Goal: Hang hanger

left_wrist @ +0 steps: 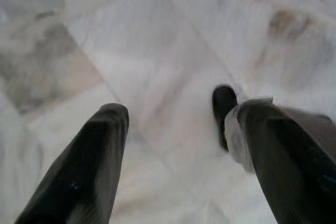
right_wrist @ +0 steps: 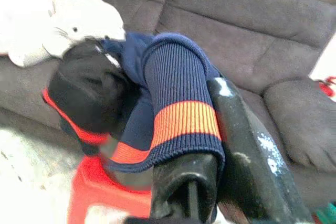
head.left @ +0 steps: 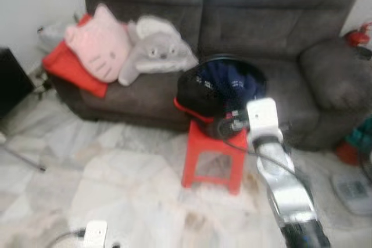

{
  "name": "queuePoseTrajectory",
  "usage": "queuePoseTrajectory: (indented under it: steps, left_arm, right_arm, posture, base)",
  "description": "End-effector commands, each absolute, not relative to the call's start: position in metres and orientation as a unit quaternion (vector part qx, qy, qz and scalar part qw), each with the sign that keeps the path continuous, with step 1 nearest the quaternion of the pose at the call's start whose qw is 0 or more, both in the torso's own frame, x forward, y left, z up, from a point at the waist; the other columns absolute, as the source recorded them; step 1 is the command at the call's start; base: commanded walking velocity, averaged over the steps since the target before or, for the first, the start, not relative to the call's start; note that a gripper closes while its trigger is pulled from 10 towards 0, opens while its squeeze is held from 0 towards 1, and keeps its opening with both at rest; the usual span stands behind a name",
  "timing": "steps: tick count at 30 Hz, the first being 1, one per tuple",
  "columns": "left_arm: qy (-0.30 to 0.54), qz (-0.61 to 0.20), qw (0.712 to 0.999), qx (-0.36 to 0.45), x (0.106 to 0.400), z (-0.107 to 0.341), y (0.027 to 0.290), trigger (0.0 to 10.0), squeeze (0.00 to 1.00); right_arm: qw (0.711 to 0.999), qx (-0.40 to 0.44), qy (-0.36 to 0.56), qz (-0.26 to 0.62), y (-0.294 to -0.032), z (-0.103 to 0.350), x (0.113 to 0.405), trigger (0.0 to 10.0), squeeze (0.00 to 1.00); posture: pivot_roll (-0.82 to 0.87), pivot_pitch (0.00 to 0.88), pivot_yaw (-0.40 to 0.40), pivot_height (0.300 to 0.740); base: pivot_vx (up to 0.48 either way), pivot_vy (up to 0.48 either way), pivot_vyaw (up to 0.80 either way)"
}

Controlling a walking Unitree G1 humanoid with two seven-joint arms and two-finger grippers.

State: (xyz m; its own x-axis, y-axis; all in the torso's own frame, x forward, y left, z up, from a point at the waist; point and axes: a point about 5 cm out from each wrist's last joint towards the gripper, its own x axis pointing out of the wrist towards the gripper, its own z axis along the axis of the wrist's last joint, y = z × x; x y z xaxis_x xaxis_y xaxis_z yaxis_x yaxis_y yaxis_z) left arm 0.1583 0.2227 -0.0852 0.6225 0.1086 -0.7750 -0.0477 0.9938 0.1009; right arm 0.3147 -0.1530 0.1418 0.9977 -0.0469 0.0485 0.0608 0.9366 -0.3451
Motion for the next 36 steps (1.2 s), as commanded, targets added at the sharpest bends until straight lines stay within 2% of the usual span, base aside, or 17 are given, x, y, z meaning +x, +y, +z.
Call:
queuePoseTrajectory:
  steps: [1,28,36]
  left_arm:
    - [0.434,0.047,0.899,0.041,0.159,-0.084,0.227,10.0,0.0]
    - [0.433,0.05,0.899,0.038,0.161,-0.084,0.226,10.0,0.0]
    - [0.444,0.049,0.894,0.046,0.157,-0.086,0.226,10.0,0.0]
  right_arm:
    - [0.984,-0.173,-0.034,-0.025,-0.149,0.148,0.317,10.0,0.0]
    - [0.982,-0.18,-0.051,0.038,-0.132,0.147,0.316,10.0,0.0]
    - [0.99,-0.141,-0.009,0.015,-0.143,0.126,0.317,10.0,0.0]
  posture:
    - [-0.09,0.0,0.035,0.74]
    - [-0.1,0.0,0.035,0.74]
    - [-0.11,0.0,0.053,0.74]
  base:
    - [-0.292,0.0,0.0]
    - [-0.294,0.0,0.0]
    - [-0.111,0.0,0.0]
